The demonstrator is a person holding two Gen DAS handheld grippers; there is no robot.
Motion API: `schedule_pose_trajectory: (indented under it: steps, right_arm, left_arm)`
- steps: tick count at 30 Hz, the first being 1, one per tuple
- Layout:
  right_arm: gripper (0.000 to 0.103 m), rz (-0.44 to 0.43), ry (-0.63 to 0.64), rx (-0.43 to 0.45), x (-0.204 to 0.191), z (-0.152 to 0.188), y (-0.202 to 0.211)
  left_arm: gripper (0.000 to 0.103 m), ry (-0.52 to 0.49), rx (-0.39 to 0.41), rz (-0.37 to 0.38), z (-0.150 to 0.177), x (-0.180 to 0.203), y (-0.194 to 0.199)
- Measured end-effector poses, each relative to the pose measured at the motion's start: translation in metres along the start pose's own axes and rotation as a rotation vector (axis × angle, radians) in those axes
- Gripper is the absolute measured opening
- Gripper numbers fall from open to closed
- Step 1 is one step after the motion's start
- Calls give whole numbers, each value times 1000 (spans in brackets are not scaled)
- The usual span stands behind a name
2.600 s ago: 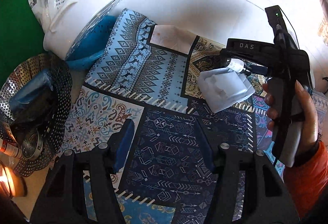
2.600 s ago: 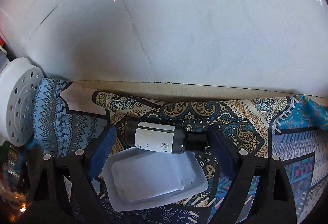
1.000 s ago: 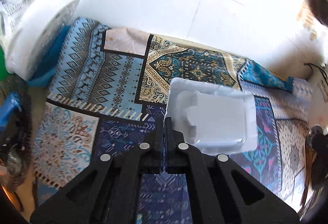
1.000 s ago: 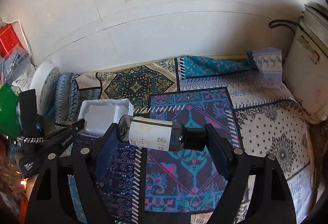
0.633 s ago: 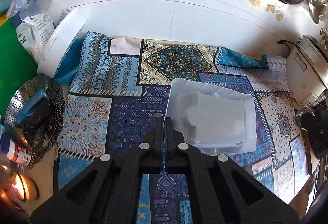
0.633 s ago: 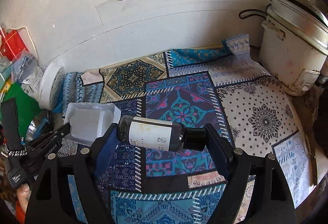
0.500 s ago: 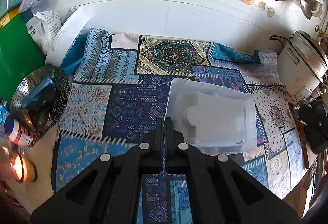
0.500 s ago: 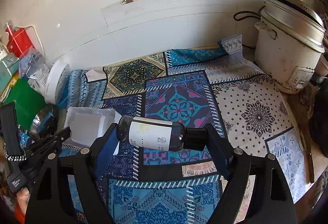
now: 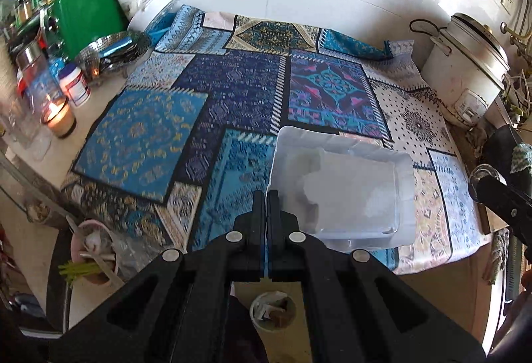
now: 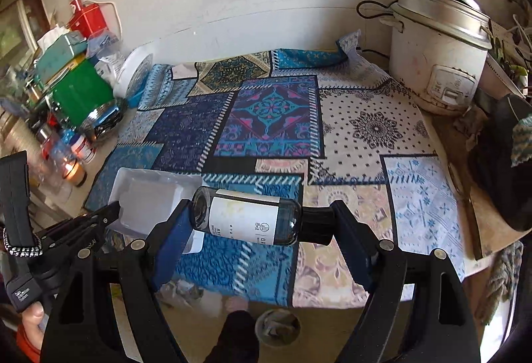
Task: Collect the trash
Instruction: 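Carry the white plastic tray and dark bottle down over the trash bin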
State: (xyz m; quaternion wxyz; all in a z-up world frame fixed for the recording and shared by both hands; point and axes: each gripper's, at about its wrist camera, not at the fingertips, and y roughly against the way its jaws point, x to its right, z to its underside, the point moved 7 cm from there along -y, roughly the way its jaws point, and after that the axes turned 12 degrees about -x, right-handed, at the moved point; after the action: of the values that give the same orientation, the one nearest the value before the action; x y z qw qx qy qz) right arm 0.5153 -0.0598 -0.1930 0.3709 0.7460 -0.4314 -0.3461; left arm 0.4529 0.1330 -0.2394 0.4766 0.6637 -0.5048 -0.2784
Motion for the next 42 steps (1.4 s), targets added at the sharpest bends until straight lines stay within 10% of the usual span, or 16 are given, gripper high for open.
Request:
schedule_pose_trajectory:
  steps: [20,42]
  right_arm:
    - [80,-24,-23,-228,35,131,-51]
    - [80,12,-166,-495,67,333,-378]
  left_arm:
    - [0,-40,-242,-67,171,7,-65]
    - [0,-79,-524,-116,351,-72,-451]
